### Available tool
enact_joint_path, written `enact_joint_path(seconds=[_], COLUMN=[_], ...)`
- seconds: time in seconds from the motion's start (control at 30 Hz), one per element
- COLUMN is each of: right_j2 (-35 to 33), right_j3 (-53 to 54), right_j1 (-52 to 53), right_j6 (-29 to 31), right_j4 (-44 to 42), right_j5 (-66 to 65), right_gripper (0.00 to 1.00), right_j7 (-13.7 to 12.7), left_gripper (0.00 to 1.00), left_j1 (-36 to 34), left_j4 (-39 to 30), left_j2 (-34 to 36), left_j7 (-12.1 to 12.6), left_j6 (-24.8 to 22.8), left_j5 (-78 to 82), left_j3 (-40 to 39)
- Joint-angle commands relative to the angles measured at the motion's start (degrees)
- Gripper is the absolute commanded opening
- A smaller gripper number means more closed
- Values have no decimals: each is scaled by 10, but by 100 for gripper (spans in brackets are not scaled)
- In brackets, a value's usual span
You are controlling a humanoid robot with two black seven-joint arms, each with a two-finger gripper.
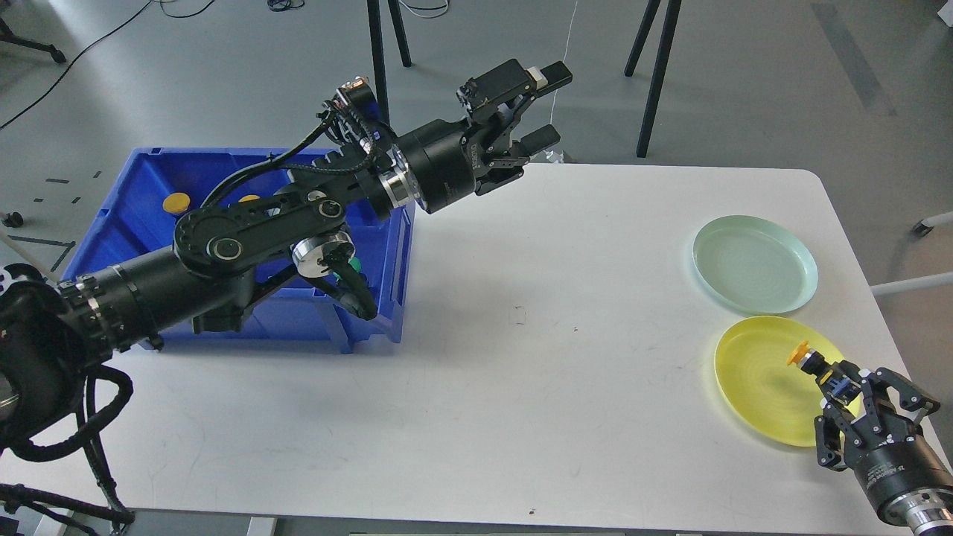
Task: Pass button and place on color plate
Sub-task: 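Lower the yellow-capped button onto the yellow plate and open the right gripper, then reach the left gripper into the bin toward a green-capped button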
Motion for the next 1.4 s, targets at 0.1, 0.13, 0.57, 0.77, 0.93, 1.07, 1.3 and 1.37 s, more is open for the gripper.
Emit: enact_joint_path(seconds=[0.1, 0.13, 0.57, 0.77, 0.93, 1.07, 1.3, 1.37], right_j2=[1, 1, 7, 7, 10, 12, 13, 13], right_j3=[-15, -15, -2, 8, 79, 121, 117, 118], right_j1=[1, 2, 2, 2, 23, 121, 249, 250], right_j6=[2, 3, 7, 24, 98, 112, 114, 114], right_j4=[1, 1, 3, 6, 43, 49, 36, 35], right_j5=[2, 2, 4, 36, 69, 91, 94, 94], right_gripper=[13, 14, 68, 83, 89, 95, 99, 99], right_j7=[-3, -3, 2, 13, 15, 12, 11, 11], left_gripper=[97, 97, 97, 97, 97, 97, 97, 97], left_j1=[0, 0, 0, 0, 0, 1, -4, -6], left_j4=[0, 0, 0, 0, 0, 0, 0, -24], left_j2=[0, 0, 0, 0, 0, 0, 96, 183], left_j7=[0, 0, 0, 0, 0, 0, 0, 0], left_j6=[0, 0, 0, 0, 0, 6, 19, 37], left_j5=[0, 0, 0, 0, -1, -7, -37, -33], left_j3=[-1, -1, 0, 0, 0, -1, 6, 31])
